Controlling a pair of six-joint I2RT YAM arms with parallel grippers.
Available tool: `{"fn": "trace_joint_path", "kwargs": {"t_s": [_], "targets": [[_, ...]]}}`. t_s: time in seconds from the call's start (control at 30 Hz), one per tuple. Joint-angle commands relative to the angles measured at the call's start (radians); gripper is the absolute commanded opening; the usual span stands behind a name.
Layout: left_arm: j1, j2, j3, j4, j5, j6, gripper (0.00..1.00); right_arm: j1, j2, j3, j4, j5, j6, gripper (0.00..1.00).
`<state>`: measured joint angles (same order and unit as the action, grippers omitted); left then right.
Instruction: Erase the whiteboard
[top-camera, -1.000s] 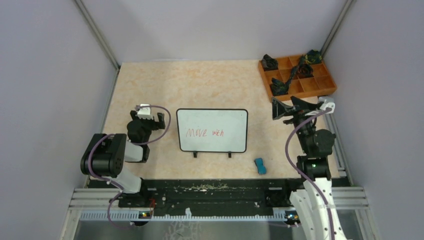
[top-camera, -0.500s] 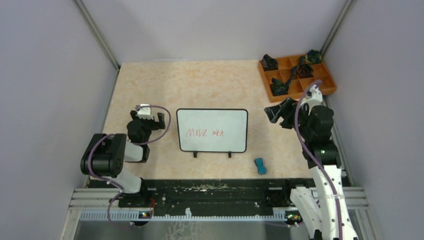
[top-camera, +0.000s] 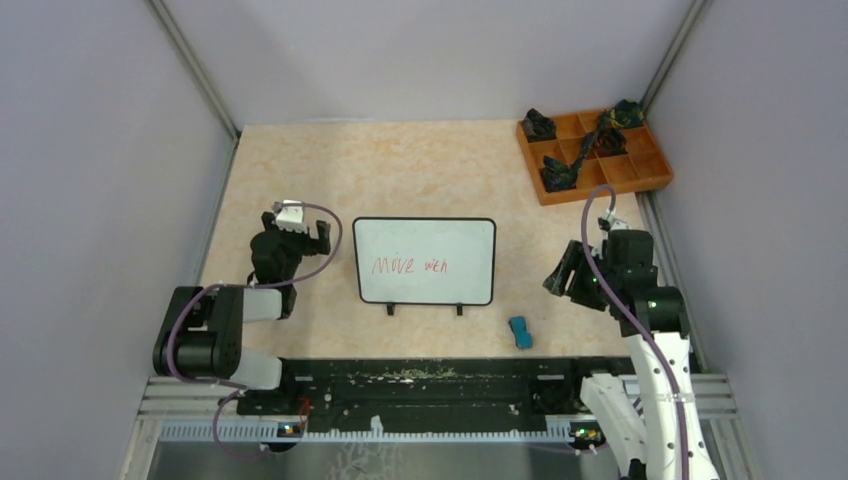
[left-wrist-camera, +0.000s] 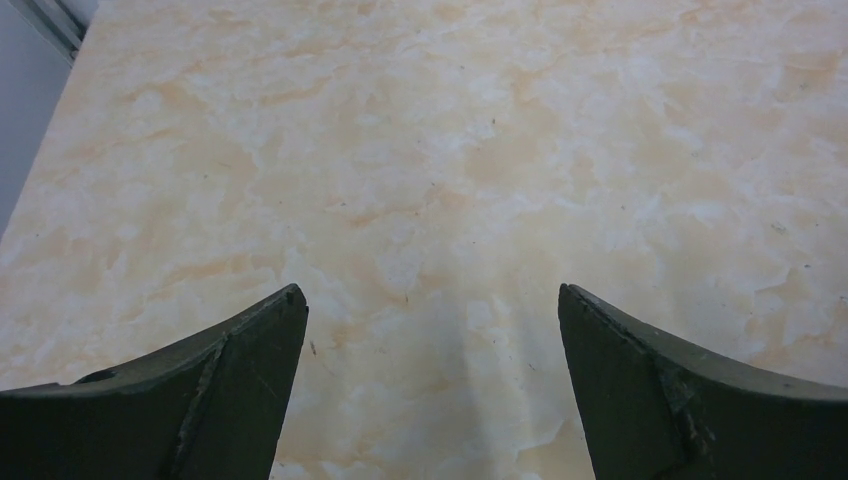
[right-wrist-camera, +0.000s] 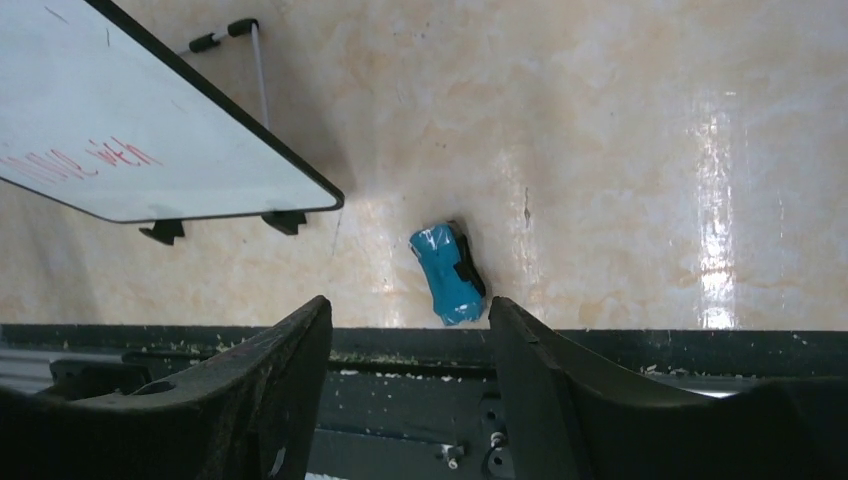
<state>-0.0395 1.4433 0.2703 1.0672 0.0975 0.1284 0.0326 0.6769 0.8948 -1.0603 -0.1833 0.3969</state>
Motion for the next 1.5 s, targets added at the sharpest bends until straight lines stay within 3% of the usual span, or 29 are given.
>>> {"fn": "trace_joint_path", "kwargs": {"t_s": [0.0,0.33,0.6,0.83,1.17,1.47], "targets": [[-0.002,-0.021,0.102,-0.242,0.013,0.036,1.0,0.029,-0.017,0.057,-0.088,-0.023,-0.018,0.59],[0.002,-0.156,0.083,-0.325,0.051,0.039,1.0,0.272,0.01,0.066,-0.173,0.187,0.094,0.57],[0.005,-0.27,0.134,-0.492,0.093,0.055,1.0,0.383,0.045,0.055,-0.171,0.261,0.152,0.57],[0.006,-0.357,0.215,-0.659,0.198,0.067,1.0,0.548,0.123,-0.094,-0.036,0.28,0.246,0.59],[0.008,-0.357,0.248,-0.729,0.23,0.071,1.0,0.56,0.151,-0.186,0.1,0.248,0.306,0.59],[0.012,-0.359,0.341,-0.858,0.385,0.1,1.0,0.574,0.188,-0.254,0.204,0.233,0.337,0.59]]}}
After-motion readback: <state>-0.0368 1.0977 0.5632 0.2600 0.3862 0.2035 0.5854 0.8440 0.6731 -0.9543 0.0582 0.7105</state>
